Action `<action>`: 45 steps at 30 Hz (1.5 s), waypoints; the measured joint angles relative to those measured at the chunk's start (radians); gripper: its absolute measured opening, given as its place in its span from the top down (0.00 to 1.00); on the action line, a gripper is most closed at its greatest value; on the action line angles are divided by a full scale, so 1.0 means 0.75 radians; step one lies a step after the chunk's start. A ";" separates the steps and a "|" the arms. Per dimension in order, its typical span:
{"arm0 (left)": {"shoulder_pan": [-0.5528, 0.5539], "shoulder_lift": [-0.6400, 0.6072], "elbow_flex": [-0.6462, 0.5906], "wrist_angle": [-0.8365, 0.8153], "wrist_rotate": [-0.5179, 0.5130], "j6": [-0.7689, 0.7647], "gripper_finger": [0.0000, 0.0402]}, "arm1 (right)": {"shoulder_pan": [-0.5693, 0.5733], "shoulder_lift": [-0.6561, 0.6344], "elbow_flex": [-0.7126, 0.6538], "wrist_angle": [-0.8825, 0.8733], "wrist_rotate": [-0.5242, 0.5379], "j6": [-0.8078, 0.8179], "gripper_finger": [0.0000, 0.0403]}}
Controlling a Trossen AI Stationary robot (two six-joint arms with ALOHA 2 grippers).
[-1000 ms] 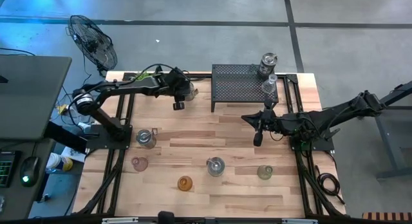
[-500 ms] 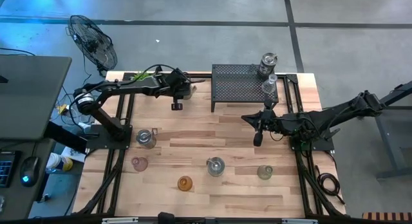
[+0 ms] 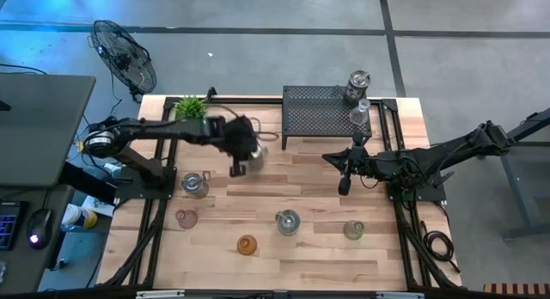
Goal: Pick & Place candle stick holders
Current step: Align the silver scented candle with the other silver scented candle on the shelf
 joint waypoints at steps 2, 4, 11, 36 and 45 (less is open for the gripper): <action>-0.081 0.019 0.000 0.118 0.000 -0.141 1.00 | 0.000 0.000 0.000 0.000 0.000 -0.002 1.00; -0.152 0.050 0.001 0.256 -0.040 -0.247 1.00 | 0.000 0.000 0.000 0.000 -0.001 -0.010 1.00; -0.251 0.248 0.029 0.615 -0.164 -0.552 1.00 | 0.000 0.000 0.000 0.001 -0.001 -0.011 1.00; -0.250 0.686 0.525 0.533 -0.216 -0.523 0.74 | -0.001 0.000 -0.001 0.011 0.006 0.002 1.00; -0.260 0.440 0.495 0.351 -0.158 -0.247 0.69 | 0.000 0.001 0.051 -0.127 -0.003 0.195 1.00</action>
